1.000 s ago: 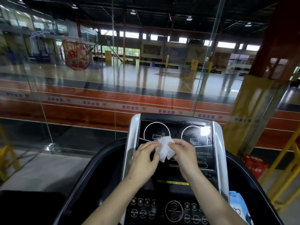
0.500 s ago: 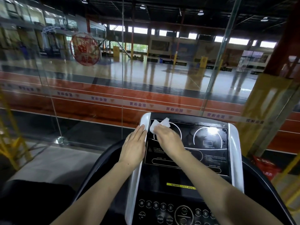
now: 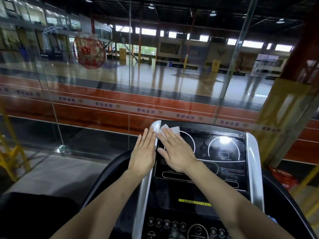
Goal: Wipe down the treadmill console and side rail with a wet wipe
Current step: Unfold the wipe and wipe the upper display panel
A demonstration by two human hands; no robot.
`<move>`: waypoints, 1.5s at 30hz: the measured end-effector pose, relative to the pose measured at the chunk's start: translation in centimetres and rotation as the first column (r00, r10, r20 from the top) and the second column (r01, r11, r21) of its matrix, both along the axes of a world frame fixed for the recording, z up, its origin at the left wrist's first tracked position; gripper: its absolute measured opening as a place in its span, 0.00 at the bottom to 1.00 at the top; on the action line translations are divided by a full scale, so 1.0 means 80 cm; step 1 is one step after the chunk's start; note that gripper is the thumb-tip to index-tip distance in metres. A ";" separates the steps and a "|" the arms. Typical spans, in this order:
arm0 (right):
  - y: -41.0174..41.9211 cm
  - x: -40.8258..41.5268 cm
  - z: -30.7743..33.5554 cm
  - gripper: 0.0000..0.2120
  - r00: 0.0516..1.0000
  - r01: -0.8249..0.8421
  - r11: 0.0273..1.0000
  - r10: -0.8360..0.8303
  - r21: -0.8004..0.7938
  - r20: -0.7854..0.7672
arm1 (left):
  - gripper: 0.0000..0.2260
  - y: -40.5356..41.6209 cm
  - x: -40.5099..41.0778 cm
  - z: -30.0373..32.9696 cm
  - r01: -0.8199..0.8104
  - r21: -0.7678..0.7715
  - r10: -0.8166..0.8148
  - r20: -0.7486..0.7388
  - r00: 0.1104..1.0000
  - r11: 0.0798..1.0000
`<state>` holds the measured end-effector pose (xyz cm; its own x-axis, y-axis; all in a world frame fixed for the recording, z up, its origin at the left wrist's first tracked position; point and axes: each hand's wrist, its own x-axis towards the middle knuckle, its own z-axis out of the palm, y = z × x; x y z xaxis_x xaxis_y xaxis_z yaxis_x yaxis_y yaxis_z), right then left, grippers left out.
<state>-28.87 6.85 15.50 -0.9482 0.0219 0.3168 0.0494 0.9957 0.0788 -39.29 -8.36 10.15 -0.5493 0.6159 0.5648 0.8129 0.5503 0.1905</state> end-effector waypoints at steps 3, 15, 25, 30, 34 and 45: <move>0.015 0.010 -0.005 0.33 1.000 0.024 0.999 -0.024 0.024 -0.009 | 0.28 0.000 0.001 -0.003 -0.043 -0.036 0.042 -0.047 0.998 0.998; -0.002 0.002 -0.005 0.35 0.997 0.037 0.998 -0.039 -0.042 -0.064 | 0.29 0.008 0.009 -0.007 -0.086 -0.012 0.086 -0.046 0.995 0.996; 0.066 0.084 -0.026 0.35 0.933 0.288 0.926 -0.329 -0.245 -0.147 | 0.29 0.012 0.024 0.013 -0.115 -0.094 0.106 -0.093 0.990 0.989; 0.007 0.027 -0.019 0.34 0.979 0.143 0.970 -0.168 -0.196 -0.117 | 0.29 0.016 0.029 0.012 -0.078 -0.100 0.068 -0.100 0.993 0.992; 0.051 0.062 -0.023 0.32 0.970 0.190 0.972 -0.207 -0.140 -0.123 | 0.29 0.029 0.039 0.020 -0.073 -0.116 0.059 -0.124 0.991 0.991; 0.099 0.113 -0.023 0.36 0.880 0.351 0.865 -0.435 -0.359 -0.188 | 0.29 0.079 0.069 0.041 -0.005 -0.187 -0.025 -0.158 0.987 0.982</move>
<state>-19.86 14.76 13.68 -0.7261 0.5110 0.4601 0.4181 0.8593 -0.2945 -33.76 -2.02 13.40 -0.4547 0.7237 0.5191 0.8303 0.5553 -0.0471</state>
